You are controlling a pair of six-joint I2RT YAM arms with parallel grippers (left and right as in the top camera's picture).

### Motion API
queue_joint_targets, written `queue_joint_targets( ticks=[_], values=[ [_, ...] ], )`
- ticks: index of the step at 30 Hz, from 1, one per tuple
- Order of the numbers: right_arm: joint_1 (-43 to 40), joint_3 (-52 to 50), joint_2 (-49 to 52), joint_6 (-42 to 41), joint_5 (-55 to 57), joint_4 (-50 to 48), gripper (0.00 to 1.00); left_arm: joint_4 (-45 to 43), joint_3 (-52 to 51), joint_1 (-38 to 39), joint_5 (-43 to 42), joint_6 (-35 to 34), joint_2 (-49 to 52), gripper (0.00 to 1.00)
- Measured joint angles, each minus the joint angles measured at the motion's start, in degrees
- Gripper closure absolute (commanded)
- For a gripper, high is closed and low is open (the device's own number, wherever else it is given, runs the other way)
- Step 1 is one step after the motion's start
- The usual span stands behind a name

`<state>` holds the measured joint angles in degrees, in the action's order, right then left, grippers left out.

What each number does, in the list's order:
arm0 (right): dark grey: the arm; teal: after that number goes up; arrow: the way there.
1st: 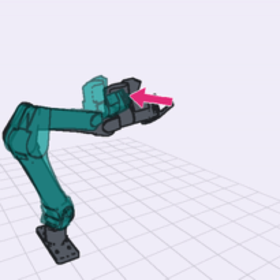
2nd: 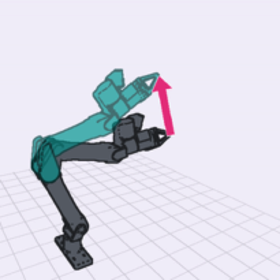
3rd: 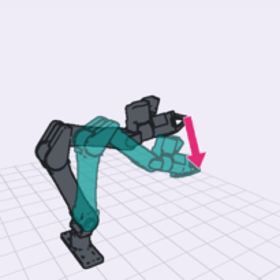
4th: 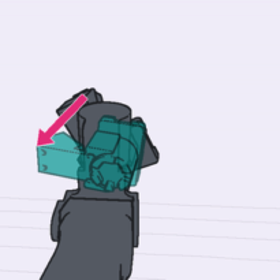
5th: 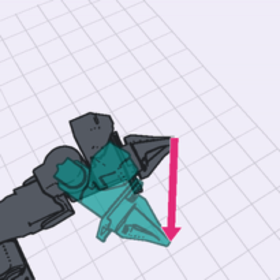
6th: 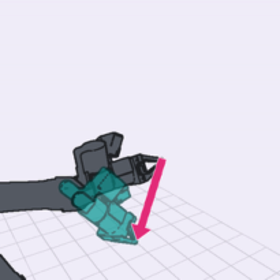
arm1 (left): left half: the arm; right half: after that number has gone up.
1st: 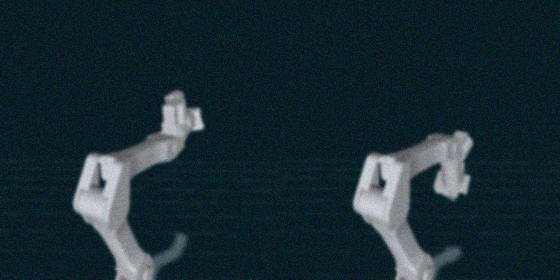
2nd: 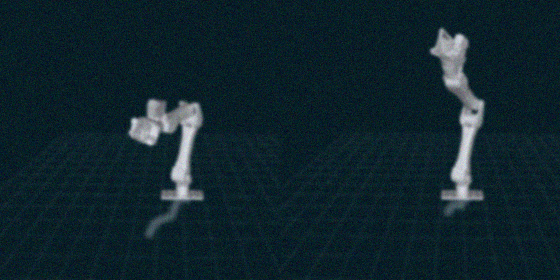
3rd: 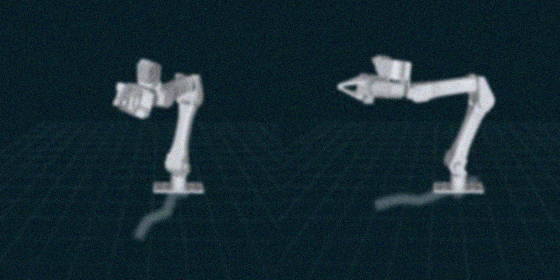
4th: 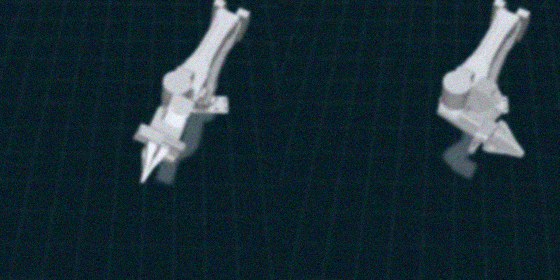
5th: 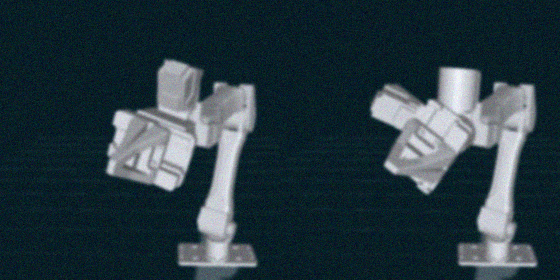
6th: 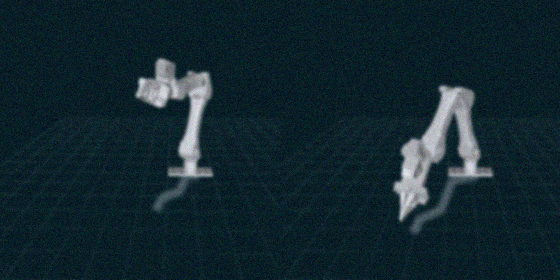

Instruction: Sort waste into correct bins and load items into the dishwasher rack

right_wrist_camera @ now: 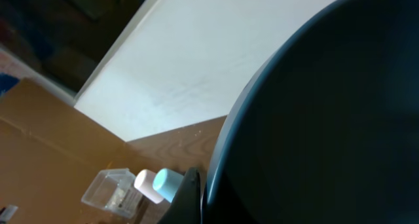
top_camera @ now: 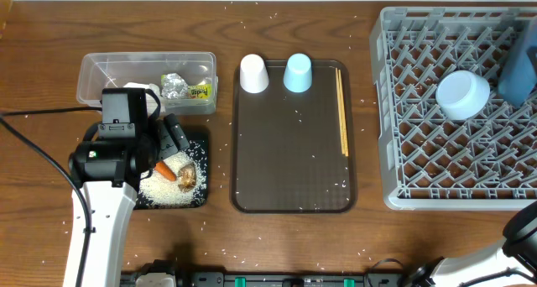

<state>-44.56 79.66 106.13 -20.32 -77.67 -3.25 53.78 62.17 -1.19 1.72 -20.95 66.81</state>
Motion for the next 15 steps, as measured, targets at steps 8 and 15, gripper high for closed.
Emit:
queue_joint_targets(
  ticks=[8, 15],
  values=[
    [3.17, 0.02, 0.02, -5.40, -0.83, -5.20, 0.99, 0.00, 0.00, 0.00, 0.00, 0.00, 0.00, 0.02],
    [4.42, 0.02, 1.81, -6.29, -0.70, -6.25, 0.99, 0.00, 0.00, 0.00, 0.00, -0.02, 0.00, 0.02]
  ],
)
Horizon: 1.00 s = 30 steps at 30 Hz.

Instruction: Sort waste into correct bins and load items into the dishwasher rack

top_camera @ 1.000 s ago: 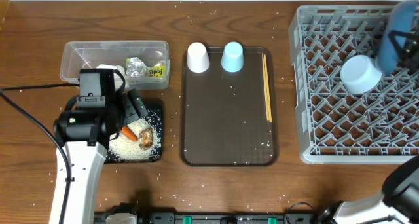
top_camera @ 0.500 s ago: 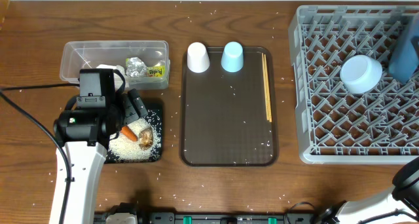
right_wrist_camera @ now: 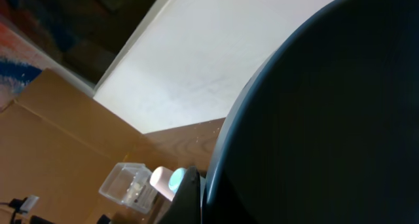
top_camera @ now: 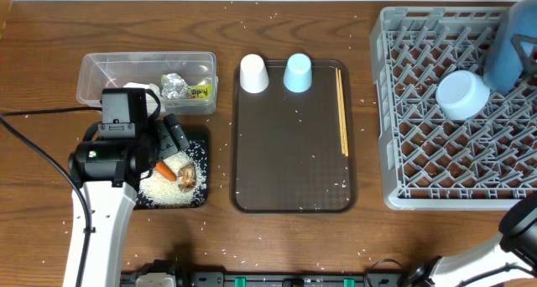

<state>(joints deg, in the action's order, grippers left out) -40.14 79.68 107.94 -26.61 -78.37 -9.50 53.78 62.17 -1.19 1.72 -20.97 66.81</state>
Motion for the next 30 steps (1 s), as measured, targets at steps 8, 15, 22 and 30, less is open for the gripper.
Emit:
queue_joint_targets(
  ticks=[8, 15, 22, 30],
  values=[
    [0.57, 0.35, 5.31, -1.38, -0.15, -6.71, 0.99, 0.00, 0.00, 0.00, 0.00, 0.02, 0.00, 0.02],
    [0.57, 0.39, 6.80, -10.58, -1.29, -21.27, 0.99, 0.02, 0.00, 0.00, -0.02, 0.02, 0.00, 0.02],
    [0.57, 0.22, 7.32, -26.58, -1.84, -38.45, 0.99, 0.00, 0.00, 0.00, 0.00, 0.02, 0.00, 0.02],
    [1.51, 0.22, 7.43, -30.03, -0.44, -35.45, 0.99, 0.00, 0.00, 0.00, 0.00, 0.02, 0.00, 0.02]
  ],
)
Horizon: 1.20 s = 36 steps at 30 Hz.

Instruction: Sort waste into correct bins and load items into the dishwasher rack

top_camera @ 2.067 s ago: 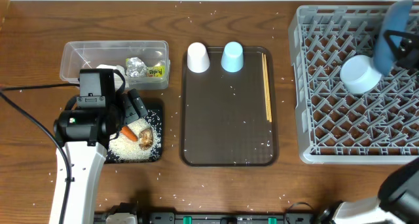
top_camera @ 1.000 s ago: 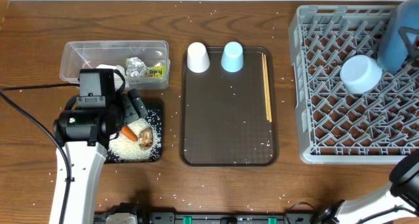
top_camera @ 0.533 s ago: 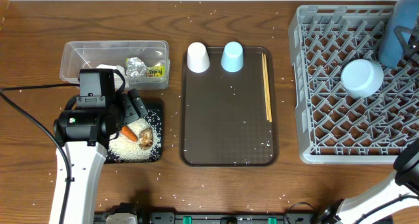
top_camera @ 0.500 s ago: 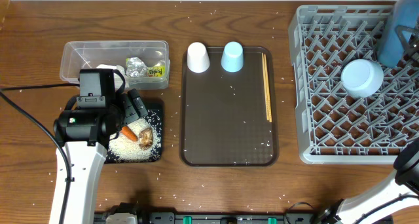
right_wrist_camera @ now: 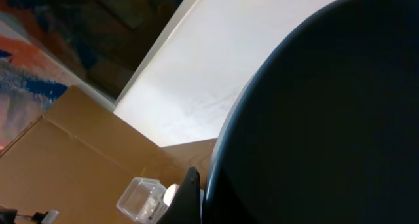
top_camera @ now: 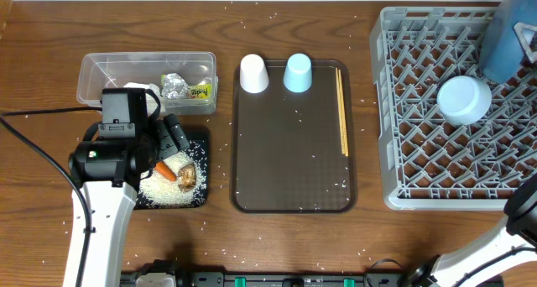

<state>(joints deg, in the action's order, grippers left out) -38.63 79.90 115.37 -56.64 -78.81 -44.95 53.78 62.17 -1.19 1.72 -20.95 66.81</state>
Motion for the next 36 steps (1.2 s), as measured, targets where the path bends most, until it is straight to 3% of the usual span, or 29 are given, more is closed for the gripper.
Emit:
queue_joint_targets(
  ticks=[11, 26, 29, 34, 36],
  values=[
    [1.64, 0.00, 0.00, 4.90, 1.07, 10.23, 0.99, -0.02, 0.00, 0.00, 0.00, 0.00, 0.00, 0.02],
    [-1.77, 0.00, 0.00, 7.80, 1.99, 11.30, 0.99, 0.00, 0.00, 0.00, 0.00, 0.00, 0.00, 0.02],
    [-3.37, 0.00, 0.00, 7.21, 1.22, 11.32, 0.88, 0.00, 0.00, 0.00, 0.00, 0.00, 0.00, 0.02],
    [-6.25, 0.00, 0.00, 5.49, 0.63, 11.19, 0.91, 0.00, 0.00, 0.00, 0.00, 0.00, 0.00, 0.02],
    [-7.41, 0.00, 0.00, 3.37, 0.46, 11.08, 0.86, 0.00, 0.00, 0.00, 0.00, 0.00, 0.00, 0.02]
  ],
)
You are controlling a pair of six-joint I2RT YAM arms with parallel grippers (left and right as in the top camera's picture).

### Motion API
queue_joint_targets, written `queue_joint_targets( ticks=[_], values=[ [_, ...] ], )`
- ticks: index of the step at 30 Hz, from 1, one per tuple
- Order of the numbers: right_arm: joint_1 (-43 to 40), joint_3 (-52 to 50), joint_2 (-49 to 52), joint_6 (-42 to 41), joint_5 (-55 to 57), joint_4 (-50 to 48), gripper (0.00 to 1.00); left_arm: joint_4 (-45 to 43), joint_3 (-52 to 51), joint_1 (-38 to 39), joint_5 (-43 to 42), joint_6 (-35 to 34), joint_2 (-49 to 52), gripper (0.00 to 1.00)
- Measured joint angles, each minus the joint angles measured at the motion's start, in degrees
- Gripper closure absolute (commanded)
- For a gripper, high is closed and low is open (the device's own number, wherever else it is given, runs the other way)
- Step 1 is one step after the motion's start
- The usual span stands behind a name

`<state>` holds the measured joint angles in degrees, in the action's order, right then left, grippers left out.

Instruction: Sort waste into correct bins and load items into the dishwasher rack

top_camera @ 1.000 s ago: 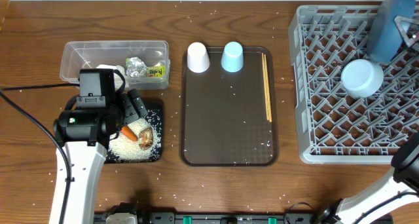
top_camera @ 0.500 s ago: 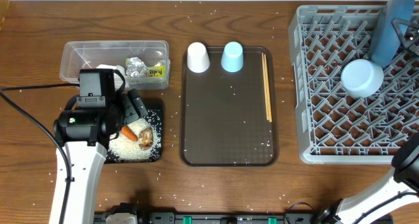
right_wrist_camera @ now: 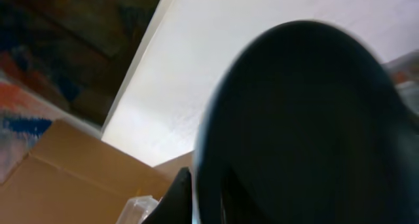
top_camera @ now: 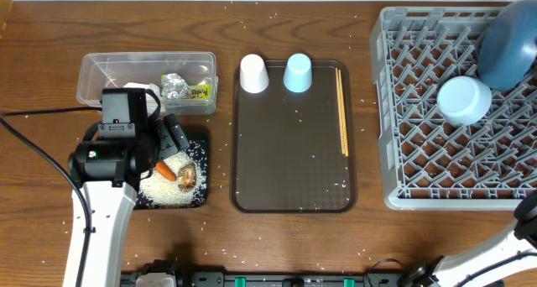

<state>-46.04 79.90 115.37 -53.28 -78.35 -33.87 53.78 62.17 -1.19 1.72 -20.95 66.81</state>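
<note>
A dark blue bowl [top_camera: 508, 44] hangs tilted over the far right corner of the grey dishwasher rack [top_camera: 419, 111]. My right gripper [right_wrist_camera: 196, 204] is shut on its rim, and the bowl [right_wrist_camera: 301, 126] fills the right wrist view, blurred. A pale blue cup [top_camera: 463, 99] lies upside down in the rack. On the brown tray [top_camera: 289, 169] stand a white cup [top_camera: 253, 73] and a light blue cup [top_camera: 297, 72], both upside down, beside a pair of chopsticks [top_camera: 341, 109]. My left gripper [top_camera: 172, 138] hovers over the black plate [top_camera: 200, 199] of rice and food scraps.
A clear plastic bin [top_camera: 101, 73] at the far left holds foil and a yellow wrapper. Rice grains are scattered over the wooden table. A cardboard box and a white wall show in the right wrist view.
The blue bowl has tipped in my right gripper and shows a rounder face from overhead, still over the rack's far right corner. The left arm has not moved.
My right gripper held the blue bowl on edge at the rack's right side next to the pale blue cup. It then stood further back each time, and now the bowl is tilted over the far right corner. The left arm stayed over the black plate throughout.
</note>
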Motion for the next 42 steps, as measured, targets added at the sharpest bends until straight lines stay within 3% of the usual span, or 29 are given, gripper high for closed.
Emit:
queue_joint_targets(
  ticks=[2, 6, 18, 22, 29, 32, 33, 42],
  values=[
    [-0.68, 0.00, 0.00, -2.23, -0.11, -0.94, 0.83, 0.00, 0.00, 0.00, 0.00, 0.00, 0.00, 0.02],
    [-1.70, 0.00, 0.00, -6.95, -0.26, -5.18, 0.89, 0.00, 0.00, 0.00, 0.00, 0.00, 0.00, 0.02],
    [-3.43, -0.02, -0.39, -16.98, -0.50, -10.91, 0.86, 0.00, 0.00, 0.00, 0.00, 0.00, 0.00, 0.02],
    [-3.23, -0.07, -4.57, -19.69, -0.70, -16.59, 0.72, 0.00, 0.00, 0.00, 0.00, 0.00, 0.00, 0.02],
    [1.40, 0.00, -19.71, -19.45, -0.74, -18.25, 0.44, 0.00, 0.00, 0.00, 0.00, 0.00, 0.00, 0.02],
    [5.44, 0.15, -24.17, -18.34, -0.55, -18.45, 0.09, 0.00, 0.00, 0.00, 0.00, 0.00, 0.00, 0.02],
    [6.71, 0.20, -25.22, -17.66, -0.31, -18.53, 0.01, 0.00, 0.00, 0.00, 0.00, 0.00, 0.00, 0.02],
    [13.22, 0.24, -27.67, -13.22, 6.34, -15.67, 0.01, 0.00, 0.00, 0.00, 0.00, 0.00, 0.00, 0.02]
  ],
)
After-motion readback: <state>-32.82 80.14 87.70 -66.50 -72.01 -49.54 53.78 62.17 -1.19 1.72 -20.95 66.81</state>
